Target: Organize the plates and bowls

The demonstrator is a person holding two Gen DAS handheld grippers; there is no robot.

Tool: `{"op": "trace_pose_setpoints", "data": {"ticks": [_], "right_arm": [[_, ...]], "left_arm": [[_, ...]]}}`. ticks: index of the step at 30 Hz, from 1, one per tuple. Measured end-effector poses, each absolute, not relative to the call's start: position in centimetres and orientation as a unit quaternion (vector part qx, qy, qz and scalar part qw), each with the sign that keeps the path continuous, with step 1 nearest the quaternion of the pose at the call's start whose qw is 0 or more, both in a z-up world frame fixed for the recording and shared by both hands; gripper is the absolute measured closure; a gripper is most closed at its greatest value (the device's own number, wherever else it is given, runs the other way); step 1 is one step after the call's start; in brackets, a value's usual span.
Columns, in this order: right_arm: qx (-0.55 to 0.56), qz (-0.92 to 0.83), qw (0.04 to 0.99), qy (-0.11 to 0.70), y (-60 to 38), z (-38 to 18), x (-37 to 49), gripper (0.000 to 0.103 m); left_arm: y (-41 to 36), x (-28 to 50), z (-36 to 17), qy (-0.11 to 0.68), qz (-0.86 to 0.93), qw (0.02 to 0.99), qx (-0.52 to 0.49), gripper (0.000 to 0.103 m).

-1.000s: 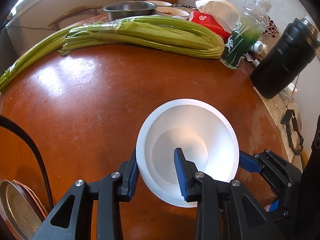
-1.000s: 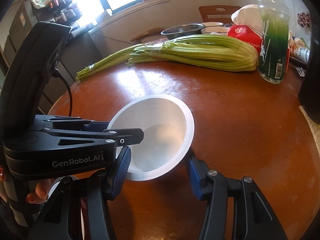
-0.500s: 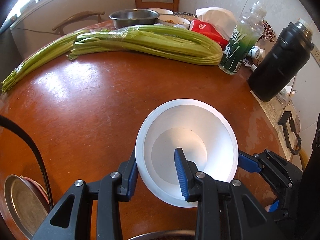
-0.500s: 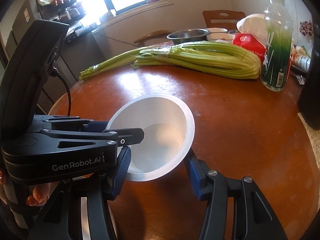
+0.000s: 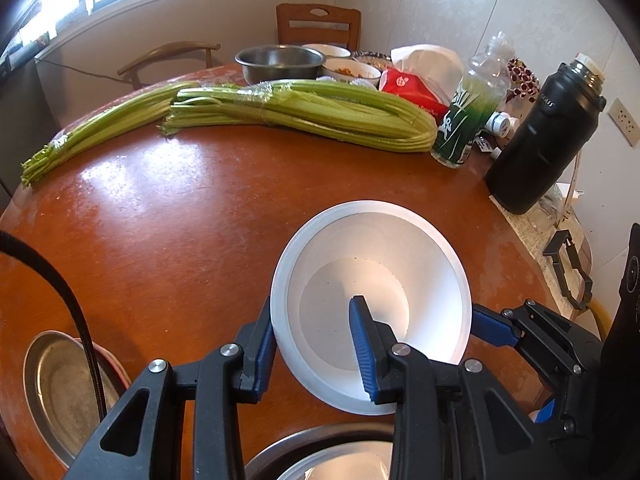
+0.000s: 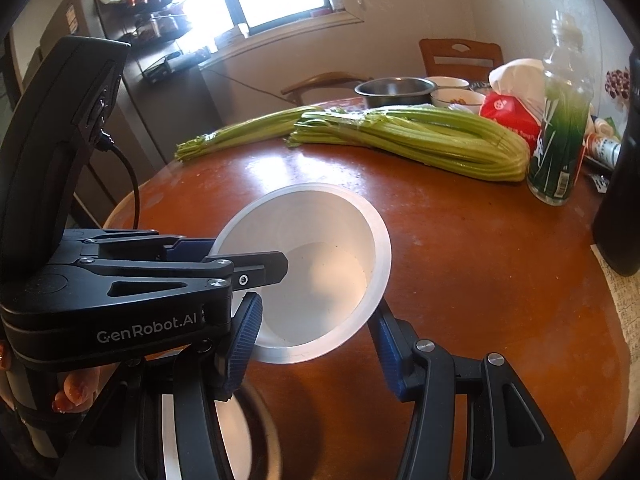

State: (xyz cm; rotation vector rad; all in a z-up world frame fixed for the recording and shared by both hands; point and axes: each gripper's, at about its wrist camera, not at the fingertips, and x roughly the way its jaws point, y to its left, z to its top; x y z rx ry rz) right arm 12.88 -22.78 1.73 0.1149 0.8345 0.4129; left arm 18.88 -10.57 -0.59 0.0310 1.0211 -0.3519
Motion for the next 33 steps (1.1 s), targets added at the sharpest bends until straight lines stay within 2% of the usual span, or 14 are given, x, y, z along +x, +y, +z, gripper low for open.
{"op": "trace_pose_setpoints", "data": {"ticks": [33], "right_arm": [[0.011,0.233,0.909,0.346,-18.6,6.6,4.3,0.046]], "left_arm": [[-4.9,8.7,4.2,0.411,-0.159,0.898,-0.013,0.068]]}}
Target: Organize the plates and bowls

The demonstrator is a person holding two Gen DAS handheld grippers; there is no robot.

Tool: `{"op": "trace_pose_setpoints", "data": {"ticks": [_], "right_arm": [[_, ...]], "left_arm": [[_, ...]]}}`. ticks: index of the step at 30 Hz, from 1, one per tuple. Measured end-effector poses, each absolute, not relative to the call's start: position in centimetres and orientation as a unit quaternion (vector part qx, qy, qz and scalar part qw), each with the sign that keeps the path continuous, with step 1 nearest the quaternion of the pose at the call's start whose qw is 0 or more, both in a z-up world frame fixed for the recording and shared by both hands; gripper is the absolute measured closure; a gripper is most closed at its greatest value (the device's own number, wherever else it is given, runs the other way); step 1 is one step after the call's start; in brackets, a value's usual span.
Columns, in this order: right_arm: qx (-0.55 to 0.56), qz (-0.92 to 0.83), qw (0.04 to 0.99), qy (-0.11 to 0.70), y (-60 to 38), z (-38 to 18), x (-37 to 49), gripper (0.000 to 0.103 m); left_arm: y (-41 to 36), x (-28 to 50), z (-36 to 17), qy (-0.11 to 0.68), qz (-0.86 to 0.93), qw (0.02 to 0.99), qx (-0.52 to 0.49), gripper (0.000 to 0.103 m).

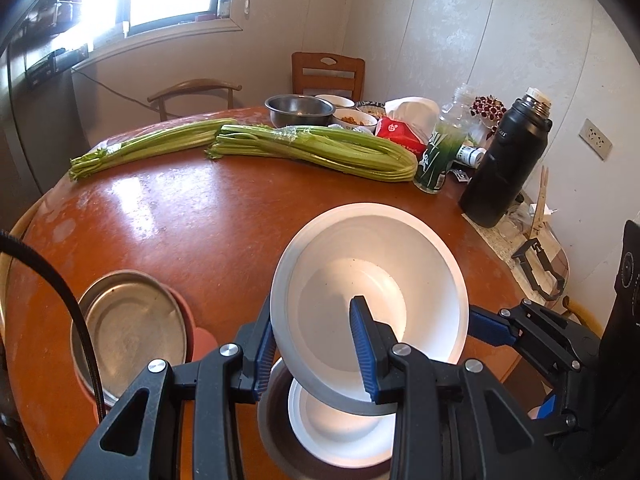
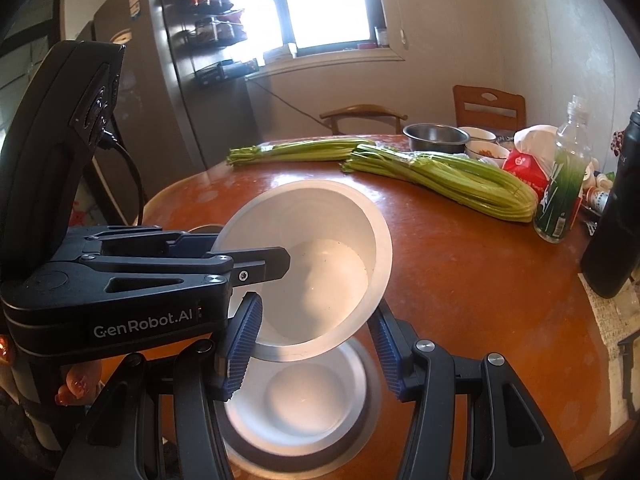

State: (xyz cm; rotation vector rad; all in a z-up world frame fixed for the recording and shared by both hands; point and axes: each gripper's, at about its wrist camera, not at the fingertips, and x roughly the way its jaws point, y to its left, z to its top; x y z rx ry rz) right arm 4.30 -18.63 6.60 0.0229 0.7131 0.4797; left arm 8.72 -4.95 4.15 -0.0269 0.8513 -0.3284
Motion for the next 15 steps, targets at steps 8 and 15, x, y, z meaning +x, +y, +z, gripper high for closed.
{"op": "trace_pose_setpoints", "data": {"ticks": [8,15], "right_arm": [[0.006,0.237,0.91,0.34,-18.6,6.6,2.3,0.046],[0.003,0.243,0.904,0.351,-18.9,5.7,1.3,0.046]], "left_arm": [[-4.7,6.3,4.0,0.406,-0.163,0.899,-0.01,0.068],[-4.9,5.2,2.9,0.413,-0.165,0.896,-0.012,0.068]]}}
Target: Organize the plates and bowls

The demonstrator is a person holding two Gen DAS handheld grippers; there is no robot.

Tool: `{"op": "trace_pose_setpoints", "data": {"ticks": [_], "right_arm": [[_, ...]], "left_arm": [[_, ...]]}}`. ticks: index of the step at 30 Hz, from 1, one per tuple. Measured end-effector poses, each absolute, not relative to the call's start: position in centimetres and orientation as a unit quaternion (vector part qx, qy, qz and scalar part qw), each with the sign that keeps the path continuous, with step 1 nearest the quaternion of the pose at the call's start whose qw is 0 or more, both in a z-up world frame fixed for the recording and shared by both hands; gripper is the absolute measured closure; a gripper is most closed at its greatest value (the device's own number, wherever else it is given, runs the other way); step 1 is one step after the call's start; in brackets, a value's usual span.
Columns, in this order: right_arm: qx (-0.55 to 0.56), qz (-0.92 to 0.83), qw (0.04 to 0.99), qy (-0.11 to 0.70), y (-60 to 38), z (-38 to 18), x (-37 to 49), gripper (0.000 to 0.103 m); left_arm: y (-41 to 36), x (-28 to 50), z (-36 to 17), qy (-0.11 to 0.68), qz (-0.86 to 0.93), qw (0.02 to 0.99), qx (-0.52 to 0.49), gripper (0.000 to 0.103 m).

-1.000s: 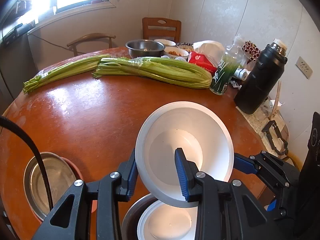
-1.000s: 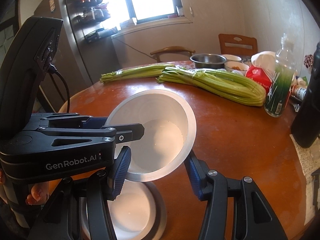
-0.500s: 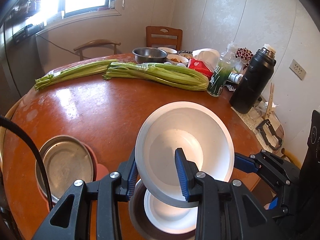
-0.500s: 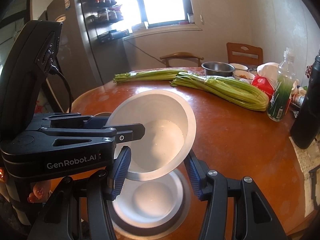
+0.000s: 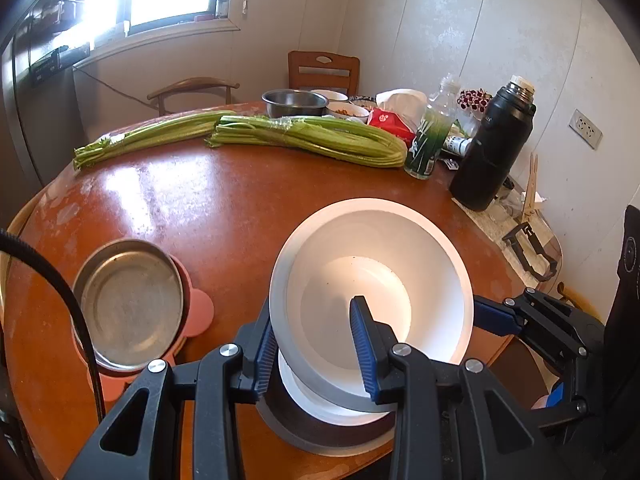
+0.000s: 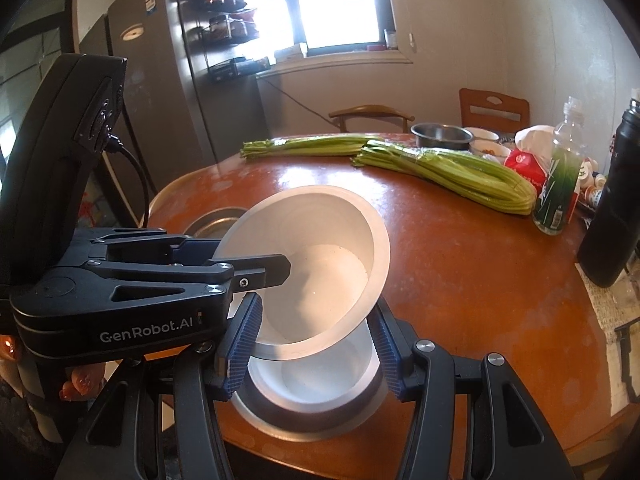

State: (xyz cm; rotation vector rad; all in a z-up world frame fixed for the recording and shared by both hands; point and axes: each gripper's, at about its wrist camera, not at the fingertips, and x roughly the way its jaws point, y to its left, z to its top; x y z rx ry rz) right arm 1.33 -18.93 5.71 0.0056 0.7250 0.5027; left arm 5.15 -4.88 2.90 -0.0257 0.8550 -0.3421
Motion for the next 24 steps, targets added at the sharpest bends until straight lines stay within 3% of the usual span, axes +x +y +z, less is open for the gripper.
{"op": "trace_pose_setpoints", "data": {"ticks": [24], "right_arm": [[-0.003,0.248,0.88,0.406,-19.1,1.4,1.0,0.046]], "left_arm": [[-5.8,5.2,-2.3,0.459,-0.159,0.874,-0.023,0.068]]}}
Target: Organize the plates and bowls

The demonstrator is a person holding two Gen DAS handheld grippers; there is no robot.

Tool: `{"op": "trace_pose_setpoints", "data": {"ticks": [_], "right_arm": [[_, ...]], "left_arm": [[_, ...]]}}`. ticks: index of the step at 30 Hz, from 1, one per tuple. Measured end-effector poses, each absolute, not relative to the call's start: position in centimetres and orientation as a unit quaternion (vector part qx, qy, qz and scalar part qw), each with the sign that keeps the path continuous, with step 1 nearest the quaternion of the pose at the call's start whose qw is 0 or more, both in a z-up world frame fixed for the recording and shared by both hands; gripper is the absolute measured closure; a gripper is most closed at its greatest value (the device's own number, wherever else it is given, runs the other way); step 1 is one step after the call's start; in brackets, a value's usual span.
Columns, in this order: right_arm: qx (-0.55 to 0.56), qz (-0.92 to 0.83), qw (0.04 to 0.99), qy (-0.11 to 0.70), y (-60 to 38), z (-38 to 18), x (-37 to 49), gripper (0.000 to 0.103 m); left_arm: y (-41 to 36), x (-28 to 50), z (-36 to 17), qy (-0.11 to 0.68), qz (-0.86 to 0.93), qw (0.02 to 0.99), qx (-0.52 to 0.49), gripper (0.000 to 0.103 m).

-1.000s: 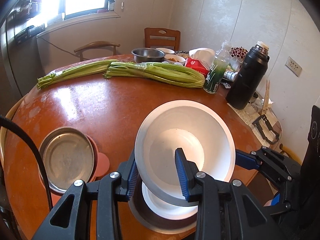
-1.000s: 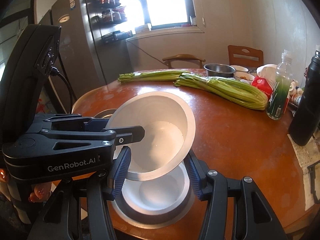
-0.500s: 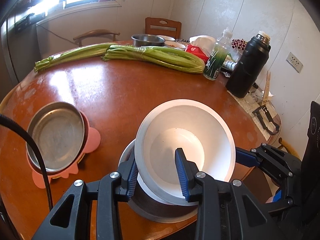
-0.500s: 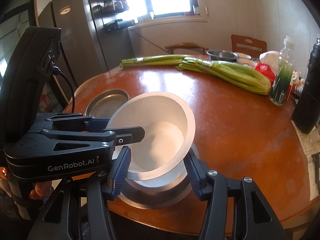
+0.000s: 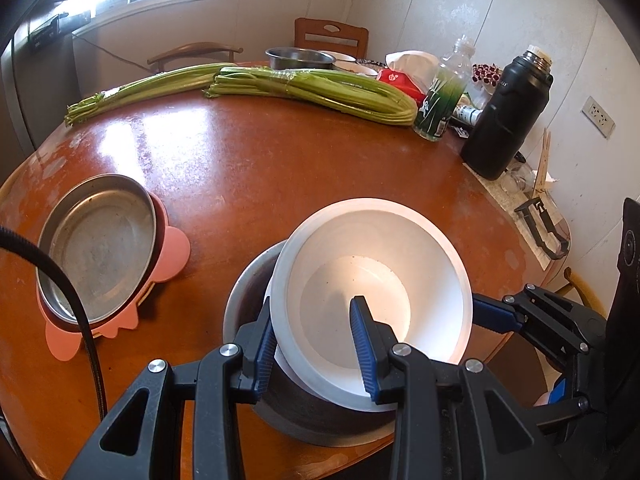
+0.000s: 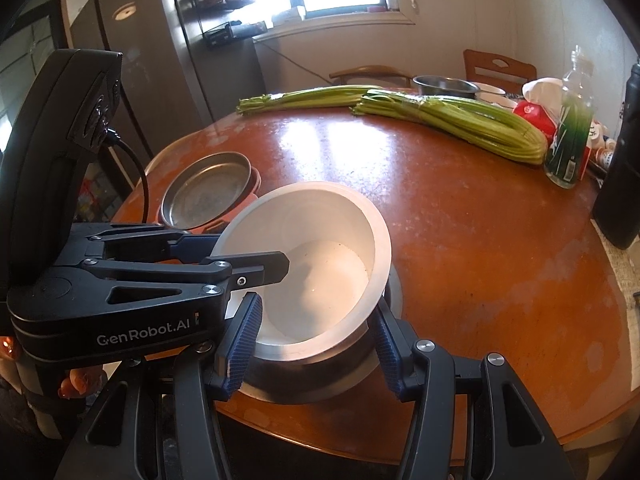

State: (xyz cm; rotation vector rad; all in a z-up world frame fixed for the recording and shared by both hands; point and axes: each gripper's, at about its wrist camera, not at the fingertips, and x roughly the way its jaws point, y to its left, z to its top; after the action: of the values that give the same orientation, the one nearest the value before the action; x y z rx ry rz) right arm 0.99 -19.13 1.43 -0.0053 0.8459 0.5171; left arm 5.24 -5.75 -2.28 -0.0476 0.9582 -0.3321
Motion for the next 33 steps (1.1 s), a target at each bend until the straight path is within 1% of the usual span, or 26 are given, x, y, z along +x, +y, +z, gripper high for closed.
{"op": "trace_pose_setpoints", "data": {"ticks": [10,33], "right_arm": [[-0.006,0.242,0.88,0.408,-19.0,1.0,1.1,0.046],[-0.014,0.231,0.887,0.399,-19.2,1.2,1.0,0.046]], "left_arm": [[-5.8,5.4,-2.5,0.454,-0.138,0.88,-0.011,0.068],[-4.5,5.7,-2.8,0.458,-0.131,0.879,-0.024,0.068]]}}
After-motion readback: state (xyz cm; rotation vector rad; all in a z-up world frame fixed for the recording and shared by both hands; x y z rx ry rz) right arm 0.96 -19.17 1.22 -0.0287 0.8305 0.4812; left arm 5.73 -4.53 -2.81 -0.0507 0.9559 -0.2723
